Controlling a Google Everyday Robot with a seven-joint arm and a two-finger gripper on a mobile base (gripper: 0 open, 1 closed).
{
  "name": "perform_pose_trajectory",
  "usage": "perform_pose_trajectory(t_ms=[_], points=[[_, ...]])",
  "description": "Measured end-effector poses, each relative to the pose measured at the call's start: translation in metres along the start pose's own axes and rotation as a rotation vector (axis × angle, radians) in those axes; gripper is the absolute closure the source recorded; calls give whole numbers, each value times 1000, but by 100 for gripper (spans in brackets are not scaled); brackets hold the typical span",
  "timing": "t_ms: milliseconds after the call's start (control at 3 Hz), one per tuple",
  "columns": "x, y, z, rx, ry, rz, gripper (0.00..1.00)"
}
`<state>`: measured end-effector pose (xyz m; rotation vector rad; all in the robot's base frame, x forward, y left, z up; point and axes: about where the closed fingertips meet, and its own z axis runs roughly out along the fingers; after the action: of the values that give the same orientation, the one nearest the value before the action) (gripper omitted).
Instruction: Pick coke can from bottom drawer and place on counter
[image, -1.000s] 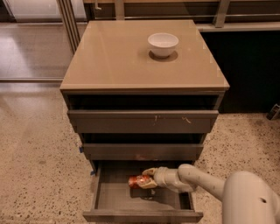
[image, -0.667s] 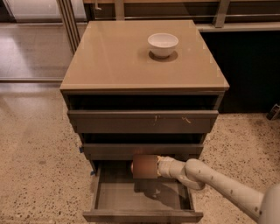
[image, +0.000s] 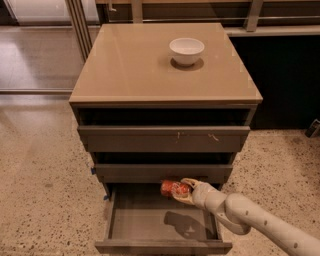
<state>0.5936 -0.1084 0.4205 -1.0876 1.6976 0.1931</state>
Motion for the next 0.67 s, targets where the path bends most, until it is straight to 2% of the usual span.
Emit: perform_pose_trajectory(t_ms=[333, 667], points=[[0, 0, 0, 0, 0, 0, 100], [-18, -2, -7, -13, -5, 0, 100]])
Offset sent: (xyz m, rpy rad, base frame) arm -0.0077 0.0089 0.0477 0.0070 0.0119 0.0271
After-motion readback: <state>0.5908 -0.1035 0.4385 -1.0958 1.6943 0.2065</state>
